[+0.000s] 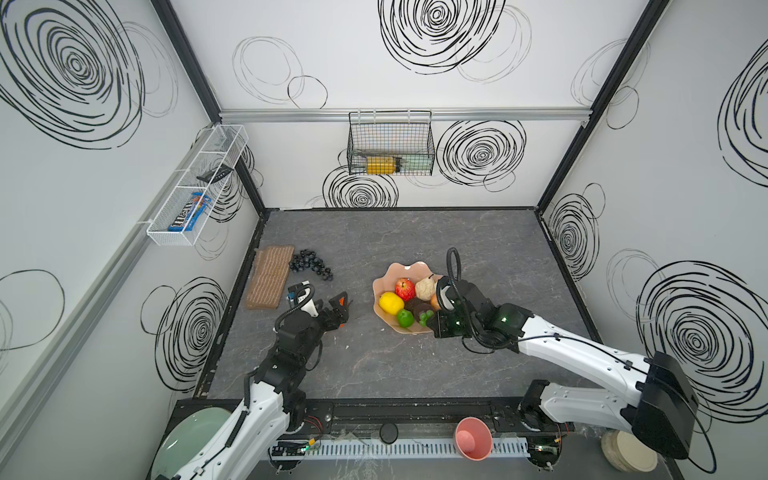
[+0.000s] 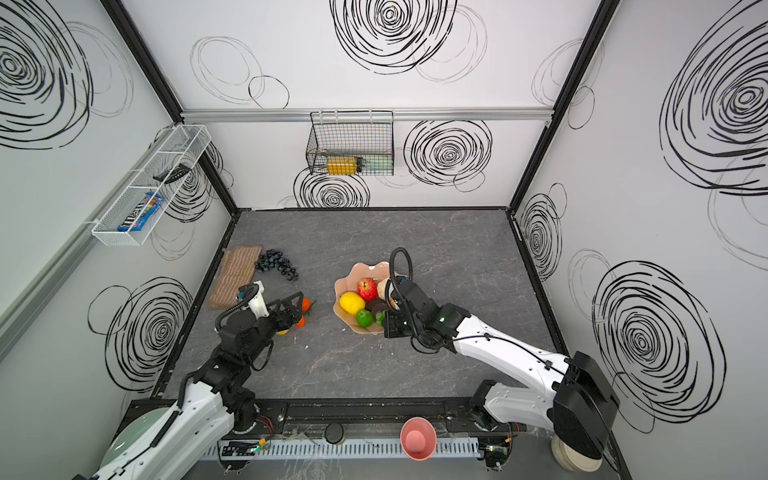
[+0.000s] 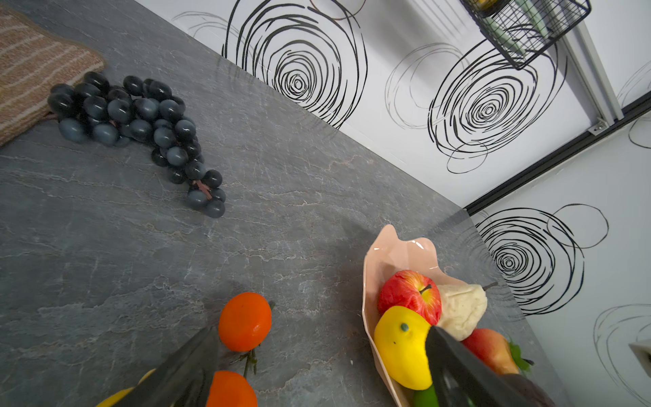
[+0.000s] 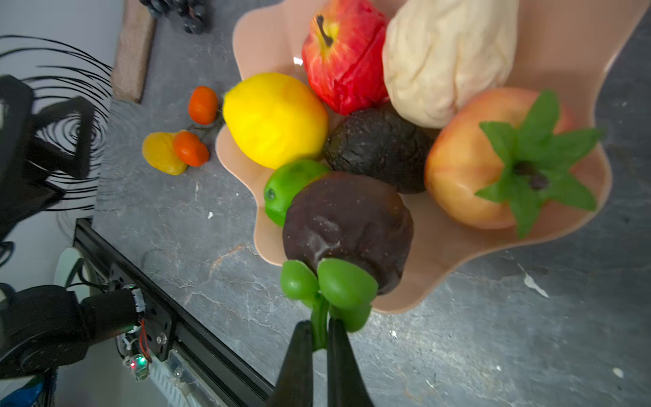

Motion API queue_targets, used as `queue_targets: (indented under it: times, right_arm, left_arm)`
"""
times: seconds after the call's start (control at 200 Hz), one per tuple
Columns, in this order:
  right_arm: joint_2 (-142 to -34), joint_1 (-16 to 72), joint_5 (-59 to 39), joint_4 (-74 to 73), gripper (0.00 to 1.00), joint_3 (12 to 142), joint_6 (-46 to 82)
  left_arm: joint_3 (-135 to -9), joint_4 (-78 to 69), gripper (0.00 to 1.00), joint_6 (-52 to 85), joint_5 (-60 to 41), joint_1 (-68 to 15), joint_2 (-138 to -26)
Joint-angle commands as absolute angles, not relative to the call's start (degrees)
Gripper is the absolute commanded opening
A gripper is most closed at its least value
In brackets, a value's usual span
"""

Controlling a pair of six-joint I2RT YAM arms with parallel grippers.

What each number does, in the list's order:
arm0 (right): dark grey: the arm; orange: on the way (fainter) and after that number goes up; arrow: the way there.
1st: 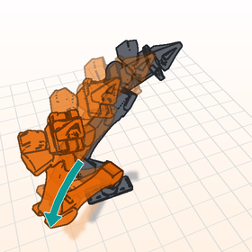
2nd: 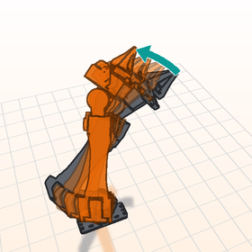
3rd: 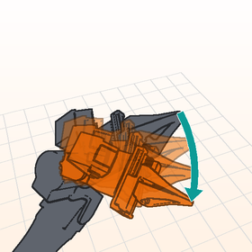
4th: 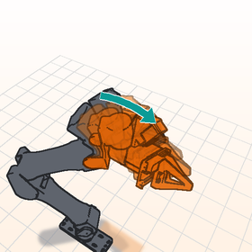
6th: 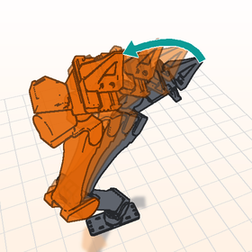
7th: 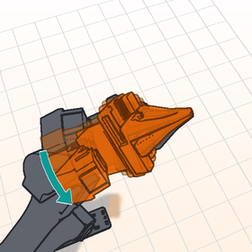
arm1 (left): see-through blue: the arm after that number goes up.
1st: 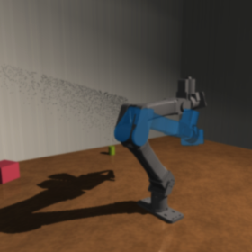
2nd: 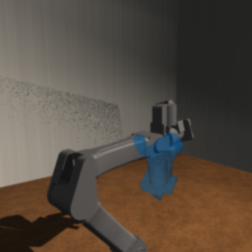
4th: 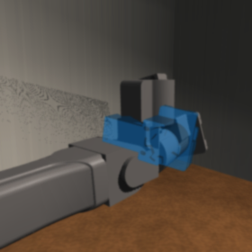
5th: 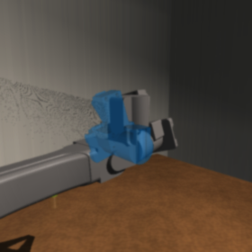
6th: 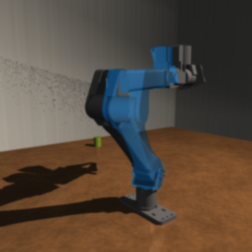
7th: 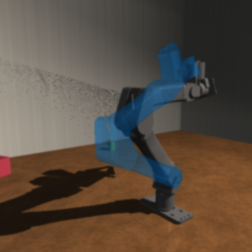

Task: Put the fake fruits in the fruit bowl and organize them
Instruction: 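Lower the plum into the bowl with the right gripper while the left gripper withdraws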

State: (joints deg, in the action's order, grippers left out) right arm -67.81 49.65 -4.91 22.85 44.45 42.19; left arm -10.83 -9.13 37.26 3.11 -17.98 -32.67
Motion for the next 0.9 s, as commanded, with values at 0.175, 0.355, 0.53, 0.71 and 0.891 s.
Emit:
queue_targets:
  times: [0.175,0.355,0.53,0.71,0.891]
  right_arm:
    - [-72.72,50.01,-5.17,29.73,0.06,50.08,41.06]
    - [-76.15,49.93,-6.1,31.47,0.06,52.67,40.43]
    - [-78.17,49.97,-6.11,32.1,0.07,54.16,40.17]
    - [-78.35,49.79,-4.96,32.45,0.18,55.26,39.4]
    - [-78.4,49.49,-4.44,32.56,0.24,55.76,39.03]
  left_arm:
    - [-10.24,-12.26,0.96,36.4,3.47,-18.27,-31.9]
    - [-10.16,-12.25,0.96,36.33,3.9,-18.7,-31.73]
    - [-10.17,-12.13,0.96,36.17,4.2,-18.98,-31.4]
    - [-10.11,-12.04,0.96,36.12,4.31,-19.15,-31.29]
    - [-10.19,-12.03,0.96,36.04,4.4,-19.16,-31.2]
